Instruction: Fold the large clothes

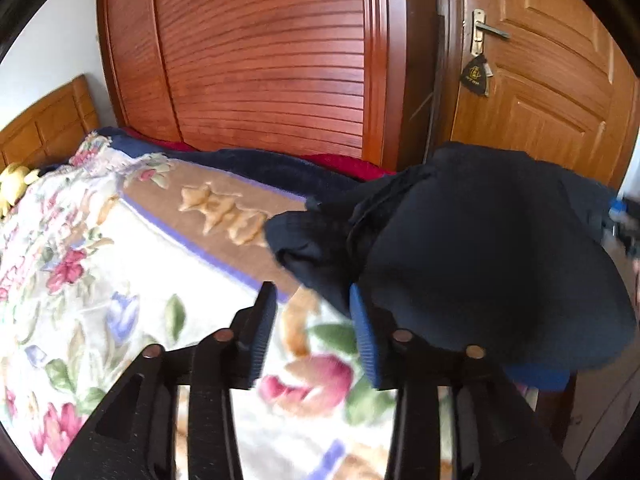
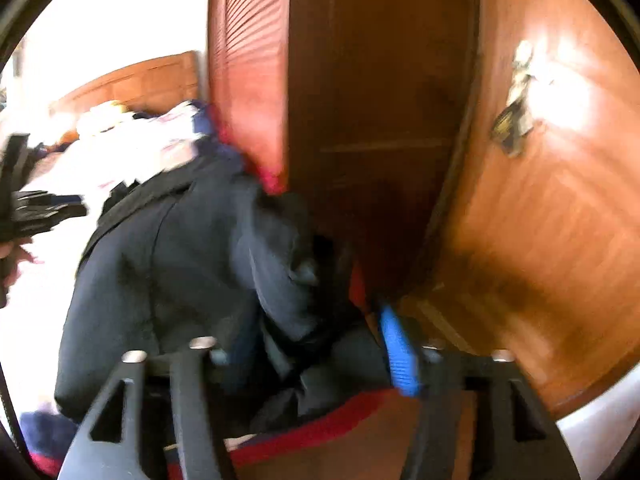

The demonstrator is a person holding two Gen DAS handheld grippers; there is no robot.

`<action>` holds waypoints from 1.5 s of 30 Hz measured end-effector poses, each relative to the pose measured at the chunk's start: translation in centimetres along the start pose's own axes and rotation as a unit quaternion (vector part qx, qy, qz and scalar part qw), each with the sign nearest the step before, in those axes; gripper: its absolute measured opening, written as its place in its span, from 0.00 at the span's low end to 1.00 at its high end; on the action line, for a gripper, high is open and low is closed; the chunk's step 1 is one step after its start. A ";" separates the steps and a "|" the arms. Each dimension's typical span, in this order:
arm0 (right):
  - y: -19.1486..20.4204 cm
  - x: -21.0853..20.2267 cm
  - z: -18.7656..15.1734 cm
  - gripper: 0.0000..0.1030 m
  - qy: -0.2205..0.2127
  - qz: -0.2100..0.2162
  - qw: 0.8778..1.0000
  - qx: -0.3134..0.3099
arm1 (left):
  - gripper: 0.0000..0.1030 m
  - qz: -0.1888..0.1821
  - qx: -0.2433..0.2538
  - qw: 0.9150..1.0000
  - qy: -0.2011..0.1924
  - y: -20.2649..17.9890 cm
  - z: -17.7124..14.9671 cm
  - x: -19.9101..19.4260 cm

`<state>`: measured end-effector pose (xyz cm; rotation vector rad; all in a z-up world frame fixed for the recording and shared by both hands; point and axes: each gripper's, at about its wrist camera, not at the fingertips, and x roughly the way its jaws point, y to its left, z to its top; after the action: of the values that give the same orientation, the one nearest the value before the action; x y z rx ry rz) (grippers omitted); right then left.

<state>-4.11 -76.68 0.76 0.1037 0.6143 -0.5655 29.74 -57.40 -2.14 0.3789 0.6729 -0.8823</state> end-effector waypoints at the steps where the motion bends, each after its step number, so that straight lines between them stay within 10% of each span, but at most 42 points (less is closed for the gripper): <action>1: 0.2 -1.0 0.3 0.72 -0.013 -0.022 1.000 0.001 | 0.59 -0.002 0.002 1.000 -0.006 0.3 -0.7 -1.1; 9: 7.4 -3.1 3.3 0.75 -0.057 0.068 0.994 -0.060 | 0.69 0.001 0.000 1.000 -0.020 0.6 -5.0 -5.1; 23: 9.2 6.1 2.4 0.75 0.089 0.095 0.991 -0.027 | 0.80 0.007 -0.041 0.998 -0.045 1.8 -11.7 -13.3; 32: 13.9 -3.1 1.3 0.76 0.013 0.030 0.999 -0.037 | 0.80 0.033 -0.071 0.995 -0.059 4.4 -15.6 -19.1; 45: 29.4 -14.6 -4.9 0.83 -0.024 0.165 0.984 -0.056 | 0.80 0.151 -0.164 0.972 -0.071 9.5 -24.8 -30.3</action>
<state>-0.80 -43.69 3.00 0.0825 0.5668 -0.2115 14.25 -20.30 0.48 0.1149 0.5970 -0.4909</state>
